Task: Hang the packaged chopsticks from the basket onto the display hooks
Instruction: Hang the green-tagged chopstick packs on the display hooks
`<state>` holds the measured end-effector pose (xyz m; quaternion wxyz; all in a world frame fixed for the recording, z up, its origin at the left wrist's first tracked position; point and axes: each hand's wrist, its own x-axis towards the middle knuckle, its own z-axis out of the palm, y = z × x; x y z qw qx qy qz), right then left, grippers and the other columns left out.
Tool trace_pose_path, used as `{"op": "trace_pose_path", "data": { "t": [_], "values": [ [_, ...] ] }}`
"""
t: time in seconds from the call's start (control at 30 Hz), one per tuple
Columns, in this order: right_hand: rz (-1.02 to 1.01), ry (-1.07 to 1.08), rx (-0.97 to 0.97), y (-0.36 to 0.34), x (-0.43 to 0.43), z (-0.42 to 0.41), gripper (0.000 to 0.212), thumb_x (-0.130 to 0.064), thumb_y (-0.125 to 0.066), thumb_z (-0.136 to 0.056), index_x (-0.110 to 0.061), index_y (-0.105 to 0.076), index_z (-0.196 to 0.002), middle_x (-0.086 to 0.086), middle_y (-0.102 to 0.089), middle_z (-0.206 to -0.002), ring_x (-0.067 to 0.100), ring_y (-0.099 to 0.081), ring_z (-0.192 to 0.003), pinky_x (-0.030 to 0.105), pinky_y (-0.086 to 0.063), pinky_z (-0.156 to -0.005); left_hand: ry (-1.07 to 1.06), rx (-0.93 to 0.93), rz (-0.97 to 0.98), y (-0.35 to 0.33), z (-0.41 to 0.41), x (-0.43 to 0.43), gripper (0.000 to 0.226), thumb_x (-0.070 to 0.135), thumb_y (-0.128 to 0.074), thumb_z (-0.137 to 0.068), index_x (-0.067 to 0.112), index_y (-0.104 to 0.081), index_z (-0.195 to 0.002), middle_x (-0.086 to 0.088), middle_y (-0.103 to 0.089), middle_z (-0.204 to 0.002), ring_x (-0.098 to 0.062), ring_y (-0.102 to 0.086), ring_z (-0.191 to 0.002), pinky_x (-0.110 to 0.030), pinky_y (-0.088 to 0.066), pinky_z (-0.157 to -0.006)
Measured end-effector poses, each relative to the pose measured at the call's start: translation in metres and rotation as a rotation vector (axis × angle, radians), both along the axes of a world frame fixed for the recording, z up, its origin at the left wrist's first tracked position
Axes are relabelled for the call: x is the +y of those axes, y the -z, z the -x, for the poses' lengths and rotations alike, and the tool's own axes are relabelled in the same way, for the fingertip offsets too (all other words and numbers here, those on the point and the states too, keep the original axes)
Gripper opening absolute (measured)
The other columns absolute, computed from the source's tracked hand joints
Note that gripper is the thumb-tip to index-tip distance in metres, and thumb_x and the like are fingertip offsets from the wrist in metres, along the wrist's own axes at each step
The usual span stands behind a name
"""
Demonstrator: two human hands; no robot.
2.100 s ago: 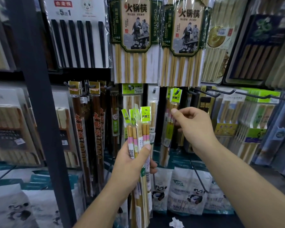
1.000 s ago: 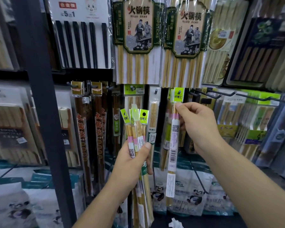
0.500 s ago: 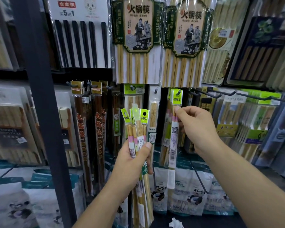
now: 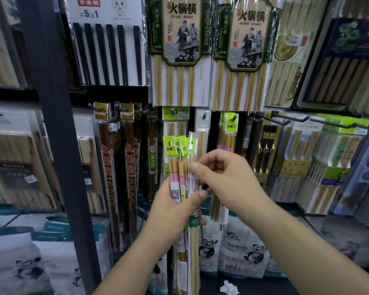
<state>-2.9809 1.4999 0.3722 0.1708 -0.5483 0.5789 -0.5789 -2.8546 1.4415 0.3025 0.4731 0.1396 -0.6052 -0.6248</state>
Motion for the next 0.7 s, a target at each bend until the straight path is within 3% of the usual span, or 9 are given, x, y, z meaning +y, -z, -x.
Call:
{"op": "trace_pose_path", "data": {
  "t": [0.2,0.3,0.37,0.43,0.53,0.6,0.7],
  "values": [
    [-0.069,-0.009,-0.069,0.0,-0.003,-0.001,0.019,-0.029,-0.081,-0.086,-0.019,-0.068,-0.095,0.006,-0.071,-0.084,0.009,-0.065,-0.065,0.021,-0.054,-0.057,0.015,0.003,0.007,0.001,-0.003,-0.004,0.041,0.035,-0.084,-0.076,0.034,-0.067,-0.112,-0.003,-0.076,-0.1,-0.021,-0.071,-0.069,-0.037,-0.059,-0.057],
    [-0.007,0.025,-0.049,-0.002,-0.006,-0.002,0.014,-0.029,-0.079,-0.088,-0.02,-0.069,-0.09,0.006,-0.069,-0.076,0.008,-0.062,-0.063,0.023,-0.055,-0.059,-0.032,0.012,0.039,0.001,-0.003,-0.006,0.04,0.041,-0.082,-0.082,0.032,-0.066,-0.117,0.001,-0.076,-0.103,-0.018,-0.074,-0.084,-0.039,-0.062,-0.065],
    [0.057,0.06,-0.056,-0.008,-0.008,0.0,0.011,-0.03,-0.077,-0.09,-0.021,-0.07,-0.091,0.009,-0.07,-0.081,0.007,-0.061,-0.065,0.021,-0.053,-0.06,-0.157,-0.028,0.088,0.002,-0.004,-0.008,0.051,0.064,-0.078,-0.077,0.036,-0.065,-0.118,0.011,-0.075,-0.109,-0.008,-0.072,-0.099,-0.025,-0.059,-0.079],
    [0.114,0.07,-0.091,-0.016,-0.011,0.002,0.011,-0.029,-0.074,-0.092,-0.019,-0.071,-0.095,0.013,-0.069,-0.084,0.008,-0.06,-0.067,0.021,-0.053,-0.061,-0.247,-0.021,0.065,0.002,-0.008,-0.01,0.052,0.072,-0.071,-0.077,0.029,-0.066,-0.107,0.013,-0.075,-0.093,-0.002,-0.07,-0.086,-0.013,-0.054,-0.073],
    [0.155,0.086,-0.091,-0.027,-0.016,0.003,0.012,-0.028,-0.073,-0.093,-0.017,-0.072,-0.094,0.01,-0.066,-0.076,0.006,-0.059,-0.064,0.018,-0.052,-0.061,-0.222,0.033,0.016,0.003,-0.011,-0.016,0.031,0.05,-0.068,-0.092,0.02,-0.063,-0.099,-0.004,-0.062,-0.07,-0.019,-0.063,-0.061,-0.026,-0.054,-0.055],
    [0.155,0.086,-0.103,-0.03,-0.02,0.004,0.012,-0.027,-0.072,-0.094,-0.015,-0.072,-0.093,0.003,-0.063,-0.072,0.003,-0.058,-0.06,0.015,-0.049,-0.056,-0.211,0.028,0.003,0.003,-0.013,-0.019,0.017,0.042,-0.066,-0.096,0.026,-0.064,-0.098,-0.006,-0.058,-0.068,-0.023,-0.058,-0.056,-0.033,-0.053,-0.051],
    [0.118,0.092,-0.142,-0.029,-0.025,0.006,0.013,-0.026,-0.072,-0.094,-0.013,-0.072,-0.091,0.0,-0.063,-0.07,0.002,-0.058,-0.057,0.014,-0.048,-0.053,-0.186,0.019,0.004,0.003,-0.018,-0.021,0.006,0.033,-0.064,-0.099,0.031,-0.065,-0.094,-0.002,-0.056,-0.066,-0.019,-0.055,-0.054,-0.034,-0.051,-0.046]
  ]
}}
